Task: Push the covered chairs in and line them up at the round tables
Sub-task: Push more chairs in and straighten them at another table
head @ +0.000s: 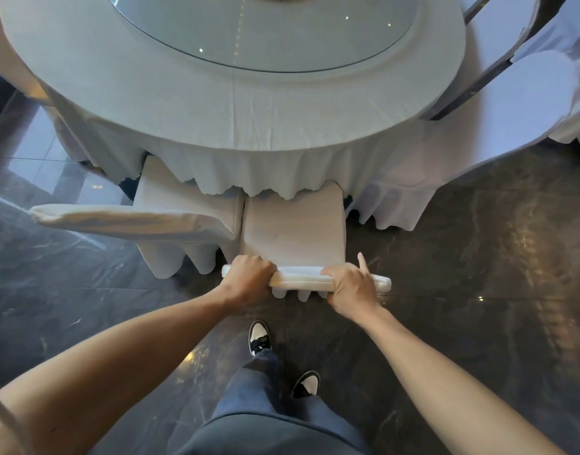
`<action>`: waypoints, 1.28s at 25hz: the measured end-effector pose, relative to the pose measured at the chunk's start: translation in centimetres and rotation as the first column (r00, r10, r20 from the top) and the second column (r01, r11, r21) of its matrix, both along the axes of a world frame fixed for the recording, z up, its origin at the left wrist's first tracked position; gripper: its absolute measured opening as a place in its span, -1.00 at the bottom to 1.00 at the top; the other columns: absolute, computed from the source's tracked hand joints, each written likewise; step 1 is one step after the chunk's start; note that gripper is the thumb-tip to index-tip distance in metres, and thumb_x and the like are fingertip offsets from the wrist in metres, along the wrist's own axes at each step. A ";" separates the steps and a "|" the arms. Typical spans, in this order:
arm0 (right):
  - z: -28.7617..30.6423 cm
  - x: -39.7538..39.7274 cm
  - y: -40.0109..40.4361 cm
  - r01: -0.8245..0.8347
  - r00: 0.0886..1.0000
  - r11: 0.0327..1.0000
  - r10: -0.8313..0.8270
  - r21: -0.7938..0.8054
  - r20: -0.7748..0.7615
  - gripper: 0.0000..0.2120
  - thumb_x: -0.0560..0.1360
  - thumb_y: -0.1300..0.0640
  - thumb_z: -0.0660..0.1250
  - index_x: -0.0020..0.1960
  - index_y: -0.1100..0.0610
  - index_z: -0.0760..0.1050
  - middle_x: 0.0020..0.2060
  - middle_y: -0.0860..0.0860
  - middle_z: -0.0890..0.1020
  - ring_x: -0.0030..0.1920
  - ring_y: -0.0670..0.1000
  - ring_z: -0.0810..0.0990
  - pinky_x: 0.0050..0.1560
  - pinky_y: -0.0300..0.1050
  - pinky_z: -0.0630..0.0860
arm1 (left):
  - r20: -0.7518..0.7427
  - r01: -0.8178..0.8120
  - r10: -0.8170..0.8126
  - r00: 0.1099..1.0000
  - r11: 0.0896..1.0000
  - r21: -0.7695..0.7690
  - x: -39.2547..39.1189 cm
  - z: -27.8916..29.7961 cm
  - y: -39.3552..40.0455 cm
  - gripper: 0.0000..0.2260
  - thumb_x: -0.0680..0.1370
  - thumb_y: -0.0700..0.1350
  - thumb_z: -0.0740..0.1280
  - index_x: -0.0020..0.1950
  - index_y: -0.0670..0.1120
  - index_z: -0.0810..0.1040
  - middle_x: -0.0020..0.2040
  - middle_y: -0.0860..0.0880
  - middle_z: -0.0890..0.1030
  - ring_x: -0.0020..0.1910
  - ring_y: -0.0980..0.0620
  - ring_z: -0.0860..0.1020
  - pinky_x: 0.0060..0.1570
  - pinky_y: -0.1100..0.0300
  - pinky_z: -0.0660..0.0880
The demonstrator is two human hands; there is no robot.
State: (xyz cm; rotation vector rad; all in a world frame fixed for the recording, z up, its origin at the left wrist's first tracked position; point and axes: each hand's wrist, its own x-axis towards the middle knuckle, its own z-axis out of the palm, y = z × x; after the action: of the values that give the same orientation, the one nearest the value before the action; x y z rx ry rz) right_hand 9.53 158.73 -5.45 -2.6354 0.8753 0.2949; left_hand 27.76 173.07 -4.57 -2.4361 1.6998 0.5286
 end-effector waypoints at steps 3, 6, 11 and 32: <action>-0.2 0.5 0.2 -0.010 1.000 1.000 0.010 -0.027 -0.016 -0.79 0.34 0.12 0.46 -0.04 -0.07 0.60 -0.14 -0.07 0.65 0.02 0.04 0.56 0.54 0.21 -0.07 | -0.001 0.020 -0.020 1.000 1.000 0.012 0.0 -0.4 0.4 -0.80 0.38 -0.12 0.32 -0.04 0.01 0.63 -0.17 0.01 0.66 -0.17 -0.07 0.62 -0.28 0.16 0.35; 0.4 2.6 -1.3 0.010 1.000 1.000 -0.010 -0.007 -0.023 -0.70 0.36 0.25 0.39 0.03 -0.04 0.63 -0.13 -0.02 0.64 0.05 0.05 0.54 0.54 0.22 -0.08 | 0.009 -0.025 0.025 1.000 1.000 -0.002 1.3 -0.5 -0.8 -0.75 0.36 -0.18 0.30 -0.02 0.03 0.62 -0.16 0.01 0.66 -0.17 -0.06 0.62 -0.29 0.16 0.32; 0.4 7.0 -2.9 -0.003 0.998 0.999 0.001 -0.032 -0.071 -0.71 0.31 0.31 0.33 -0.12 -0.06 0.59 -0.18 -0.03 0.63 0.02 0.08 0.54 0.50 0.17 0.10 | -0.006 -0.111 0.111 0.994 0.992 -0.060 5.0 -1.5 -2.0 -0.73 0.40 -0.21 0.28 -0.01 0.06 0.63 -0.19 0.01 0.65 -0.20 -0.08 0.60 -0.30 0.16 0.33; 1.4 13.4 -6.3 -0.070 0.996 0.989 0.062 -0.132 -0.066 -0.60 0.28 0.09 0.38 0.12 0.01 0.54 -0.05 0.01 0.66 0.04 0.14 0.58 0.29 0.15 0.36 | -0.225 -0.236 0.213 0.951 0.969 -0.079 9.9 -1.3 -6.3 -0.78 0.45 -0.12 0.28 0.03 0.13 0.59 -0.17 0.04 0.62 -0.24 -0.05 0.50 -0.27 0.13 0.30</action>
State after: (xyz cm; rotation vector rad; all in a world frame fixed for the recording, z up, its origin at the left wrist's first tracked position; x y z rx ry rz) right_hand 22.94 152.39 -4.03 -2.7973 0.8564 0.3480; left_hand 37.64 166.78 -5.92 -2.7579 1.5657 0.7757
